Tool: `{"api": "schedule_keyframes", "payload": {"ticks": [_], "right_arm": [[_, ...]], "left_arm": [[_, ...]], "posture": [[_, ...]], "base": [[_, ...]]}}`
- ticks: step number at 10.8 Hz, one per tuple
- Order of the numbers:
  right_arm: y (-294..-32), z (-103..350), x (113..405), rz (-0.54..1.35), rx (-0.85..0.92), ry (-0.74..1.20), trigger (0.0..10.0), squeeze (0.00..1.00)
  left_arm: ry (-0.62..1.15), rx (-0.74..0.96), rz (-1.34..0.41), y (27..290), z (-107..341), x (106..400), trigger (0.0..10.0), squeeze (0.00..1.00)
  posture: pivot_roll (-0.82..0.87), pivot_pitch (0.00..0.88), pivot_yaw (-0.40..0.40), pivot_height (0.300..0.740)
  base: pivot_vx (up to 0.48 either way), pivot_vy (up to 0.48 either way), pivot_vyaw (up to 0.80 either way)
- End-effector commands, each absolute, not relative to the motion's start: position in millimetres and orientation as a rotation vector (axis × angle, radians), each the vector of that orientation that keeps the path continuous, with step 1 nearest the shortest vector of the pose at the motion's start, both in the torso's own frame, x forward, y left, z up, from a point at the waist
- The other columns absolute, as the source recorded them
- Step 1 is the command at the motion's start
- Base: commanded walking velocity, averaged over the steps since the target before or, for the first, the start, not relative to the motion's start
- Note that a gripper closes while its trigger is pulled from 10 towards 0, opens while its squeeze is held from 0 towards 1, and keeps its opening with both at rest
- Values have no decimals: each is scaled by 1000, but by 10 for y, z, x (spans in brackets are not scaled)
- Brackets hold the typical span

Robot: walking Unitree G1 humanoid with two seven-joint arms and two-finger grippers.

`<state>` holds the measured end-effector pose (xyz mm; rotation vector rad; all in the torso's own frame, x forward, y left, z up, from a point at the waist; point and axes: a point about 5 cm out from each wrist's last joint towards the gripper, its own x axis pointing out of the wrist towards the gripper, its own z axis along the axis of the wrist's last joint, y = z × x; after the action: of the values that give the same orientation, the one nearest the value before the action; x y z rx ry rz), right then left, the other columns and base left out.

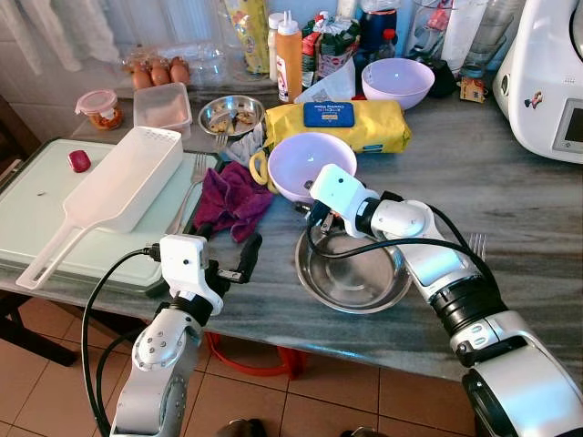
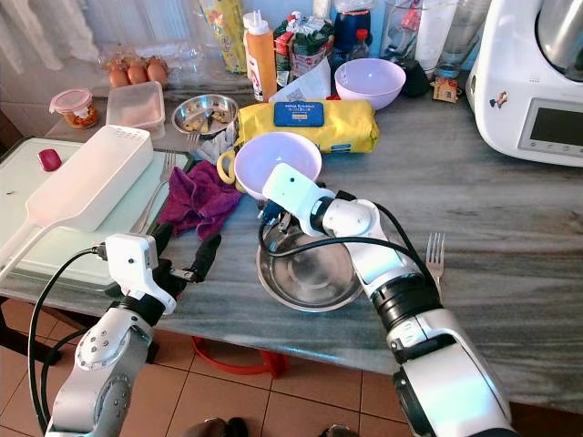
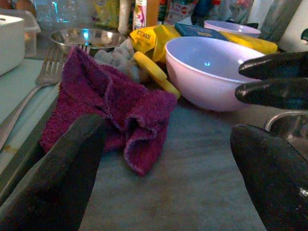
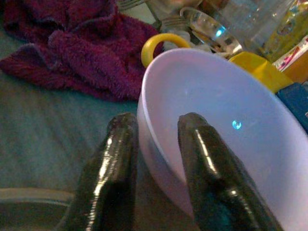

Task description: Setting the table

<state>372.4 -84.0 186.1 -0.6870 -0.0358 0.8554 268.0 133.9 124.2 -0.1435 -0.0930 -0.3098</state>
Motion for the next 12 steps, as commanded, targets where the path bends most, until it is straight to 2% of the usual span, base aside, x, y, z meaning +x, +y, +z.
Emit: {"api": "schedule_keyframes", "payload": {"ticks": [1, 5, 7, 11, 12], "right_arm": [[-791, 1893, 3726, 882, -702, -47, 4196, 0], [-759, 1976, 3690, 913, -680, -70, 4941, 0], [-730, 2036, 3663, 933, -656, -87, 5686, 0], [-680, 2074, 3599, 974, -629, -93, 6157, 0], [-668, 2029, 3575, 985, -621, -79, 7725, 0]], "left_arm": [[-80, -138, -292, 1374, 1225, 2666, 10000, 0], [-75, -136, -285, 1388, 1218, 2681, 10000, 0], [-71, -135, -285, 1389, 1215, 2689, 10000, 0], [-60, -134, -282, 1386, 1194, 2706, 10000, 0], [-51, -134, -278, 1387, 1177, 2710, 10000, 0]], "posture": [[-25, 150, 71, 740], [-23, 142, 71, 740], [-25, 140, 73, 740], [-29, 135, 72, 740], [-29, 134, 71, 740]], "base": [[0, 0, 0], [0, 0, 0], [0, 0, 0], [0, 0, 0], [0, 0, 0]]}}
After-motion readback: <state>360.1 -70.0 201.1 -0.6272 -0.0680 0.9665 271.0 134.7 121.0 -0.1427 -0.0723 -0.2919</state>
